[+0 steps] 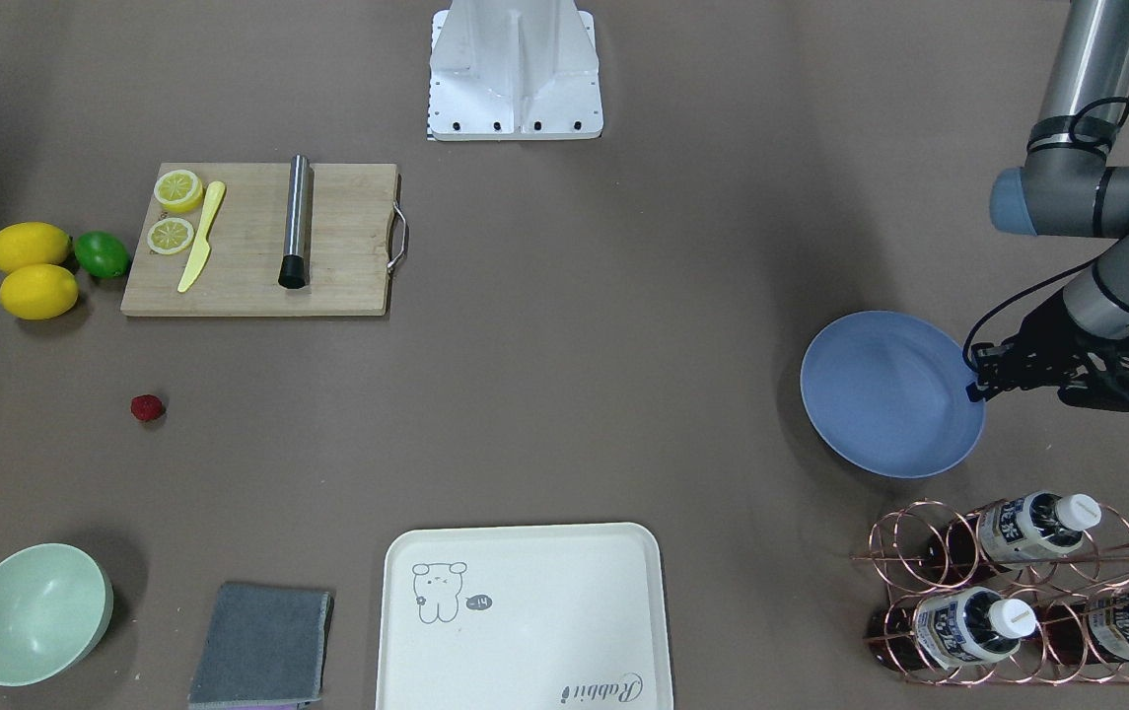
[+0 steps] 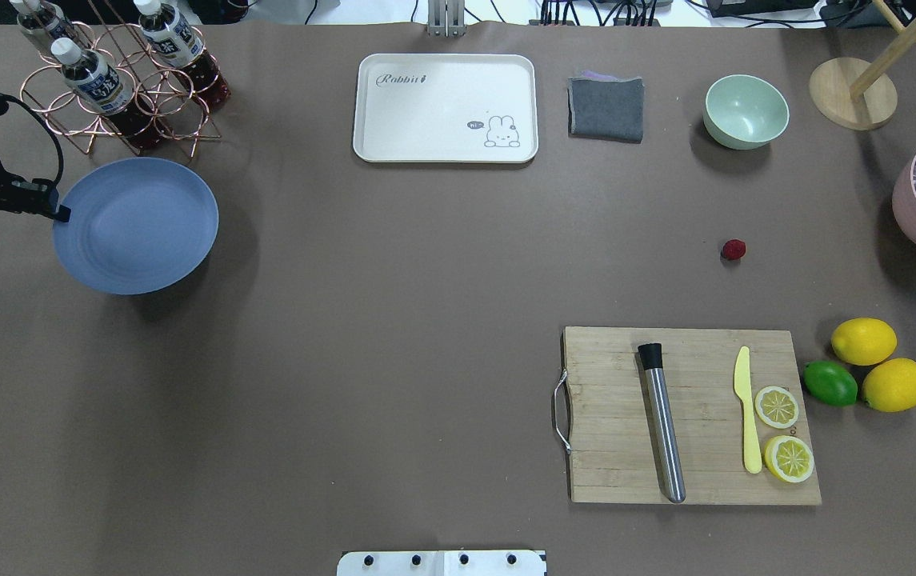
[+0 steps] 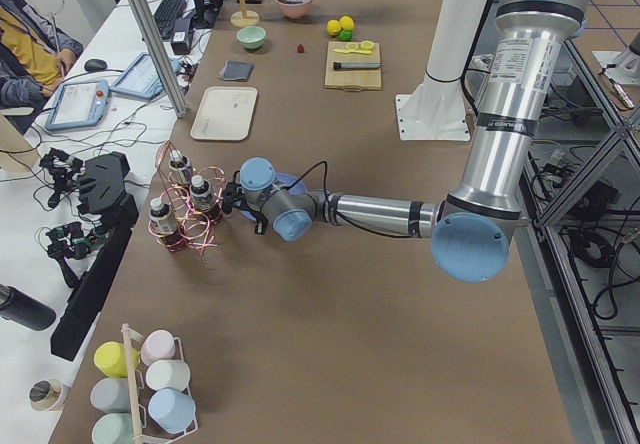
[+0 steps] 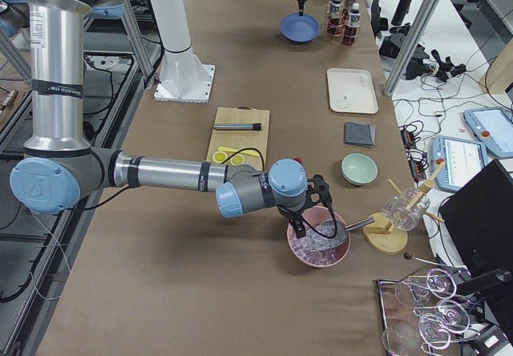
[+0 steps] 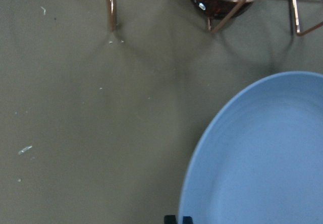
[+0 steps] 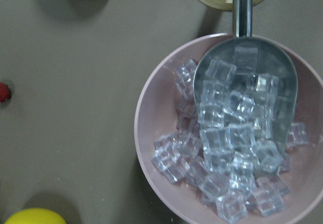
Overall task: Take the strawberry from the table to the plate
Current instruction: 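Drag the plate rim toward center while the right gripper reaches for strawberry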
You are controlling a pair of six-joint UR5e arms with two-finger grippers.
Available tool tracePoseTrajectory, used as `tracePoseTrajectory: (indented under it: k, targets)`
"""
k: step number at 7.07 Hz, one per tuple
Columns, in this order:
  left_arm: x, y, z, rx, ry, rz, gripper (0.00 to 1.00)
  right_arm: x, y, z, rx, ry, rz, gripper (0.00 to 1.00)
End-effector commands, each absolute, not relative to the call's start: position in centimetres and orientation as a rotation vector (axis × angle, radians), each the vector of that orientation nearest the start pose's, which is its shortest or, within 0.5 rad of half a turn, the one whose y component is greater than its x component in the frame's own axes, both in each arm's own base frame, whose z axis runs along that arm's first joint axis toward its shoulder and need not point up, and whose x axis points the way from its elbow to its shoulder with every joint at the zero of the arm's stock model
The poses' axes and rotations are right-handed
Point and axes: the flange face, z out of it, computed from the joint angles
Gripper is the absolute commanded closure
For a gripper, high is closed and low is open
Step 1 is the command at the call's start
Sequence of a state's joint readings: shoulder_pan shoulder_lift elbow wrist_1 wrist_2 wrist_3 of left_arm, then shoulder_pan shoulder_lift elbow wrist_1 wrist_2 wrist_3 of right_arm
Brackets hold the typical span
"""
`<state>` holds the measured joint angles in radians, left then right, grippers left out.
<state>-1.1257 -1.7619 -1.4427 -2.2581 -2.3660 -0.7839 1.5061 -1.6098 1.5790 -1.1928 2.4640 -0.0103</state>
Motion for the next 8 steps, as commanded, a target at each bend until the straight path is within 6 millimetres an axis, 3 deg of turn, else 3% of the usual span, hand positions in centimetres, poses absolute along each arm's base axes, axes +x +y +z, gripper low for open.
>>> tracePoseTrajectory:
  k: [1,3,5,6,7,8]
  targets:
    - [22.7,-54.3,43.5,0.079,1.122,-0.15,1.0,-3.4,-53.1,56.7,0.258,-0.939,-0.172,0.02]
    - [35.0,-48.0,36.5,0.047,1.143,-0.216,1.0,-12.9,-55.8,51.6,0.204,-0.942,-0.16,0.02]
    - [44.9,-45.0,29.4,0.012,1.136,-0.271,1.0,-24.4,-55.6,48.3,0.18,-0.879,-0.144,0.02]
    - [48.2,-43.9,27.3,0.03,1.124,-0.261,1.0,-28.5,-54.4,48.7,0.189,-0.857,-0.159,0.02]
    - [49.6,-43.8,27.4,0.024,1.116,-0.256,1.0,-31.3,-54.4,49.7,0.191,-0.844,-0.165,0.02]
    - [49.9,-43.6,27.0,0.036,1.117,-0.262,1.0,-32.9,-54.0,51.5,0.171,-0.829,-0.177,0.06]
